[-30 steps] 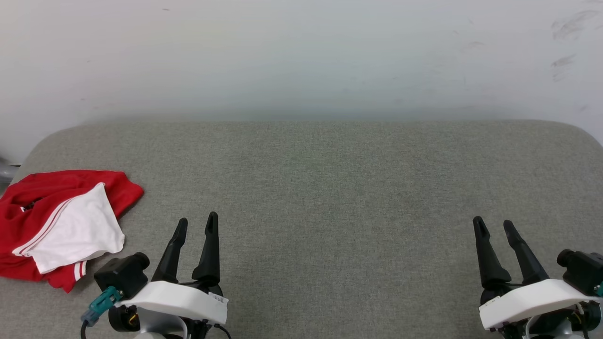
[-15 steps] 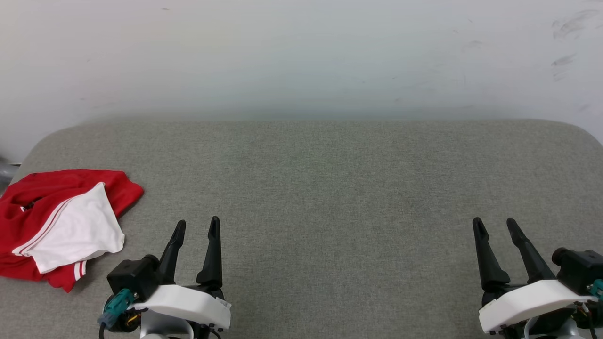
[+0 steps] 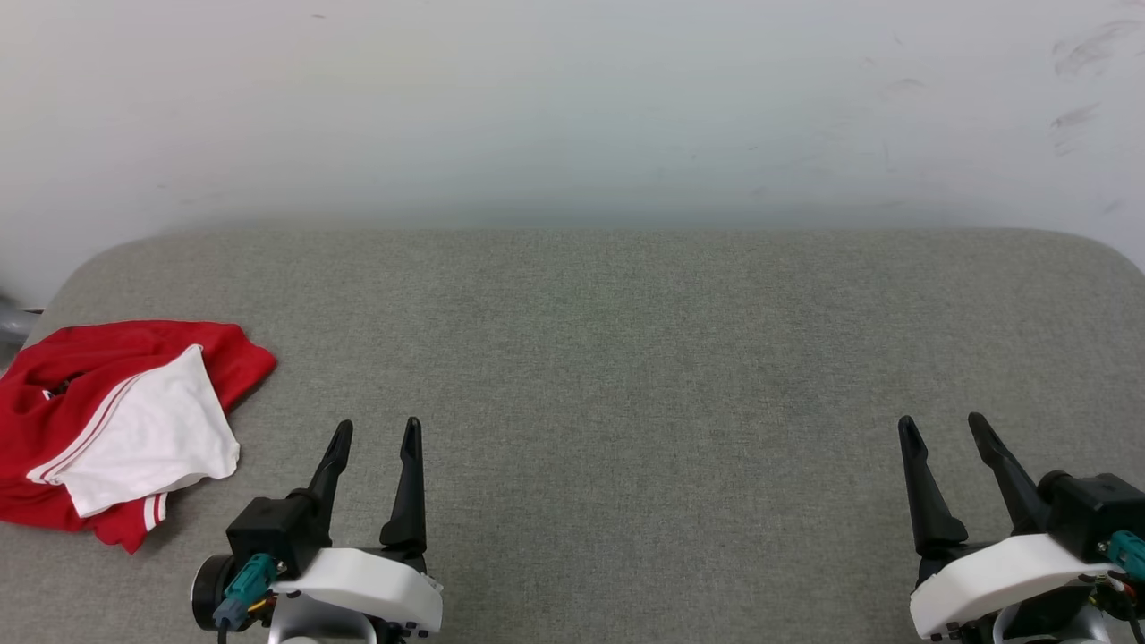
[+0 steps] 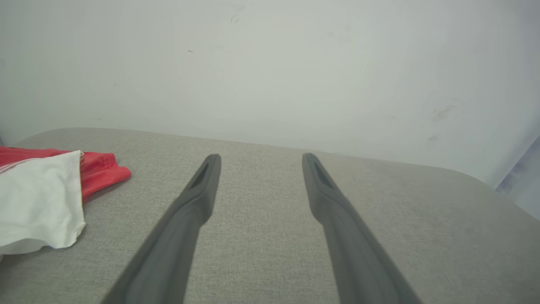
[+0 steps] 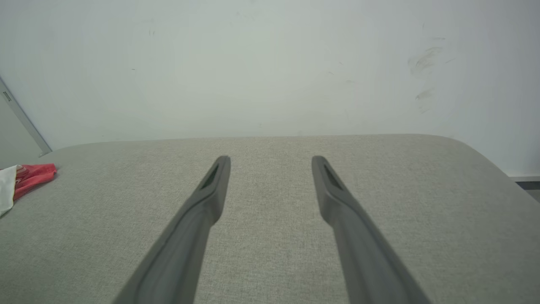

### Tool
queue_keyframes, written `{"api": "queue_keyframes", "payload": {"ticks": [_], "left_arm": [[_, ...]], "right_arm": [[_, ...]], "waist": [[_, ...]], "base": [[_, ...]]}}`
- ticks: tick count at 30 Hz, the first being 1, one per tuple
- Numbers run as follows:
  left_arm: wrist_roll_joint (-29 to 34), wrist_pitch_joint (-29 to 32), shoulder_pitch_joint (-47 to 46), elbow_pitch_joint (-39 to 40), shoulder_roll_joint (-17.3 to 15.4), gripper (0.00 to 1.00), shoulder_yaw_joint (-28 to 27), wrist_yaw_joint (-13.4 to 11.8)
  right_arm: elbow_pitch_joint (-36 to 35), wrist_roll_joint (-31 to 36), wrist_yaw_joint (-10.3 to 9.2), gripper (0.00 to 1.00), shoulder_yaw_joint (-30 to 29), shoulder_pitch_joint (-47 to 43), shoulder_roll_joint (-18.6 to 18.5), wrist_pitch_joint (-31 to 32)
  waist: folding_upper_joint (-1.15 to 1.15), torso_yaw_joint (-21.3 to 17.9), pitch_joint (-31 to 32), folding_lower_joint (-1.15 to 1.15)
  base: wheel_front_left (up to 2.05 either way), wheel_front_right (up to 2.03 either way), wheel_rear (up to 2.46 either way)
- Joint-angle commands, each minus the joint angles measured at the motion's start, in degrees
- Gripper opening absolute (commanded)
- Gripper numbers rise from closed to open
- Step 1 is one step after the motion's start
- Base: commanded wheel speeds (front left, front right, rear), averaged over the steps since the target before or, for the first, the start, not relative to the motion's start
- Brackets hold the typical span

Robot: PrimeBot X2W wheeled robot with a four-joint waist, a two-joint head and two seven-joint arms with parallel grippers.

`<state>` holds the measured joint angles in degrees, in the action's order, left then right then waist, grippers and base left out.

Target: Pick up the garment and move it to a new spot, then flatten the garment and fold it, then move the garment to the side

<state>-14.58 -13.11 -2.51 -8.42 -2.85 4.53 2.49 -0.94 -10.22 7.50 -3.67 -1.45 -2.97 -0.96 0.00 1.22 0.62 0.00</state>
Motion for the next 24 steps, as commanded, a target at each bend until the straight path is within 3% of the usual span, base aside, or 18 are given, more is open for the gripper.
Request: {"api": "queue_keyframes", "payload": {"ticks": [1, 24], "left_arm": [[1.2, -0.5, 0.0, 0.0, 0.0, 1.00, 0.0, -0.3], [3.5, -2.2, -0.7, -1.9, 0.0, 1.00, -0.5, -1.3]], "right_arm": [[-0.6, 1.1, -0.02, 1.00, -0.1, -0.4, 0.1, -0.1], [-1.4, 4.1, -0.02, 1.00, 0.1, -0.5, 0.2, -1.3]], "waist": [[0.00, 0.0, 0.0, 0.00], [0.00, 1.4, -0.3, 0.00]], "base": [[0.00, 0.00, 0.00], [0.00, 0.00, 0.00]]}}
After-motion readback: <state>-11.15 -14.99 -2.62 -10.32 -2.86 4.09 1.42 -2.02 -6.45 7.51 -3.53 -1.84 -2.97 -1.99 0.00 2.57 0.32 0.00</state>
